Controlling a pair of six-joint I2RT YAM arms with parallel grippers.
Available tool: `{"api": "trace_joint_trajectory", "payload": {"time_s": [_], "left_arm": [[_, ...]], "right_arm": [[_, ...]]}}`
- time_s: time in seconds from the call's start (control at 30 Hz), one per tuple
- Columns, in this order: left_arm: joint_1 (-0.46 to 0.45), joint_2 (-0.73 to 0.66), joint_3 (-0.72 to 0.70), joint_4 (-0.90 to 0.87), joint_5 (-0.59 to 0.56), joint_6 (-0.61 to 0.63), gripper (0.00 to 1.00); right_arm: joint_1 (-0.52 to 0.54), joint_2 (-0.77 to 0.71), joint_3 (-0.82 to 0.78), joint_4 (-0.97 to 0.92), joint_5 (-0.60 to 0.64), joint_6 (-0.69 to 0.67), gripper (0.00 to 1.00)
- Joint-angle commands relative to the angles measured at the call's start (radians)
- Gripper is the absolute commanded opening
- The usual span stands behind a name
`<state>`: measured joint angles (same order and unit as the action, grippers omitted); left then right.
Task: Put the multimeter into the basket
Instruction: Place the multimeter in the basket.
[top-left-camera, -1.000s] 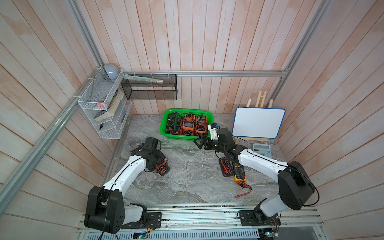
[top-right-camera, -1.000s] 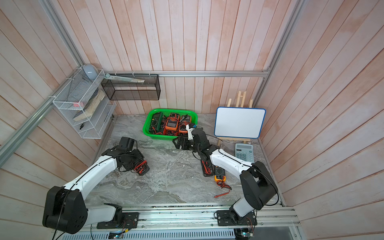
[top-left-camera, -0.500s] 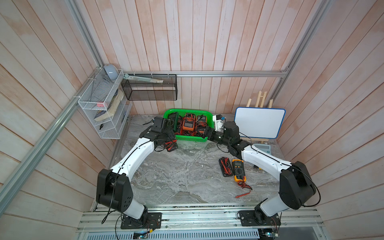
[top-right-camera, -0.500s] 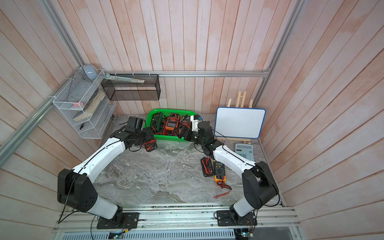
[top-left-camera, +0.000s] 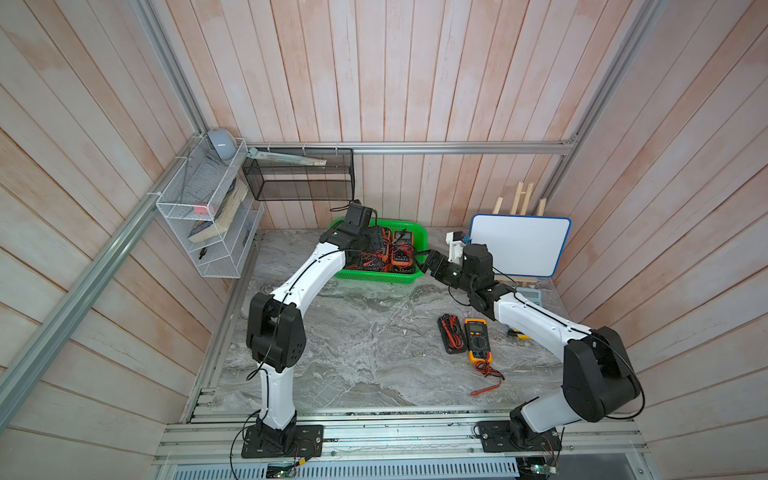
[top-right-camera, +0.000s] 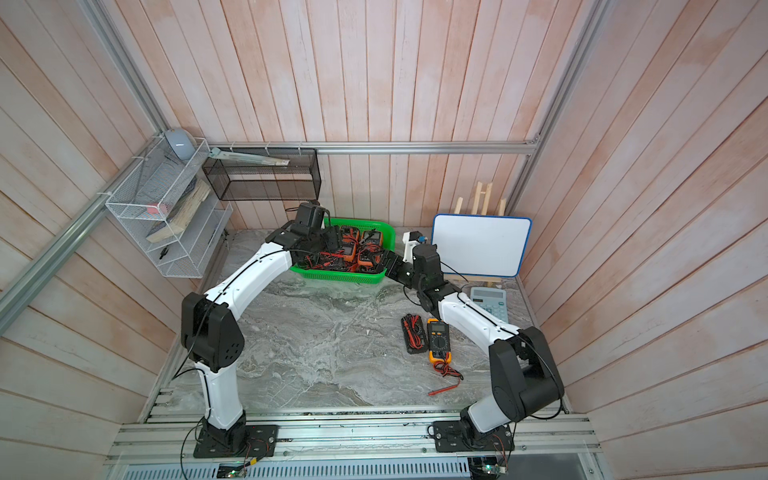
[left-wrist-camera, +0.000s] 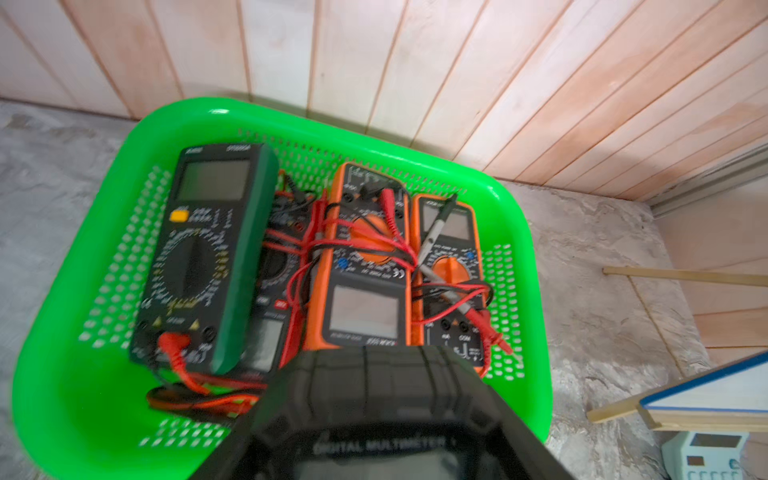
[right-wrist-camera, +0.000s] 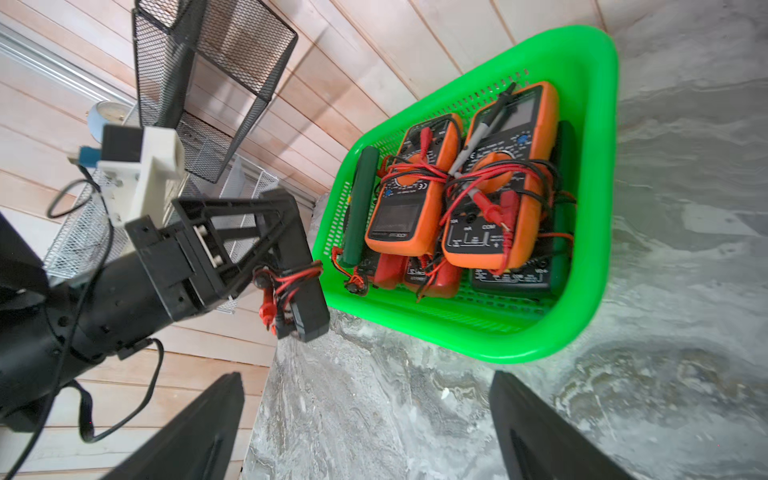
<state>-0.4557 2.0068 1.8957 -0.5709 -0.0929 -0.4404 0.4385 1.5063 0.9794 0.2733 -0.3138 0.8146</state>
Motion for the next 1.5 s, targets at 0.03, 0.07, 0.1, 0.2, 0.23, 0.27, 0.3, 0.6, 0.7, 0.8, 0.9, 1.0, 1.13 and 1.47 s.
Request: {"api": "trace_joint_trajectory", "payload": {"time_s": [0.03, 0.07, 0.1, 0.2, 0.23, 0.27, 0.3, 0.6, 0.7, 0.8, 0.9, 1.0, 1.13, 1.47], "left_arm": [[-0.059, 0.094, 0.148, 0.020, -0.032, 0.094, 0.00], [-0.071, 0.124, 0.191, 0.014, -0.038, 0.107, 0.00], [-0.080, 0.149, 0.228, 0.007, -0.046, 0.119, 0.00], [-0.097, 0.236, 0.360, -0.037, -0.051, 0.139, 0.00], [-0.099, 0.265, 0.404, -0.050, -0.046, 0.141, 0.00], [-0.099, 0.286, 0.433, -0.057, -0.043, 0.139, 0.00], [-0.101, 0.308, 0.464, -0.061, -0.039, 0.137, 0.00], [-0.101, 0.410, 0.546, -0.035, -0.033, 0.138, 0.00], [-0.101, 0.434, 0.548, -0.020, -0.025, 0.134, 0.00], [-0.102, 0.454, 0.547, -0.005, -0.016, 0.134, 0.00], [-0.101, 0.476, 0.553, 0.003, -0.012, 0.134, 0.05], [-0.101, 0.492, 0.556, 0.011, -0.008, 0.131, 0.27], [-0.101, 0.503, 0.556, 0.016, -0.007, 0.132, 0.75], [-0.101, 0.475, 0.569, 0.016, 0.006, 0.136, 1.00]], "right_arm": [[-0.009, -0.058, -0.039, -0.043, 0.061, -0.036, 0.98], [-0.010, -0.068, -0.046, -0.055, 0.075, -0.046, 0.98], [-0.011, -0.077, -0.053, -0.065, 0.085, -0.055, 0.98], [-0.012, -0.103, -0.073, -0.108, 0.125, -0.089, 0.98], [-0.013, -0.114, -0.082, -0.124, 0.139, -0.101, 0.98], [-0.014, -0.124, -0.090, -0.136, 0.153, -0.111, 0.98], [-0.015, -0.135, -0.100, -0.150, 0.170, -0.119, 0.98], [-0.025, -0.182, -0.165, -0.244, 0.249, -0.162, 0.98], [-0.026, -0.177, -0.168, -0.259, 0.251, -0.176, 0.98], [-0.025, -0.173, -0.167, -0.273, 0.261, -0.188, 0.98], [-0.025, -0.166, -0.164, -0.276, 0.260, -0.196, 0.98], [-0.026, -0.157, -0.157, -0.274, 0.250, -0.199, 0.98], [-0.025, -0.144, -0.149, -0.272, 0.237, -0.200, 0.98], [-0.024, -0.145, -0.153, -0.270, 0.233, -0.201, 0.98]]}}
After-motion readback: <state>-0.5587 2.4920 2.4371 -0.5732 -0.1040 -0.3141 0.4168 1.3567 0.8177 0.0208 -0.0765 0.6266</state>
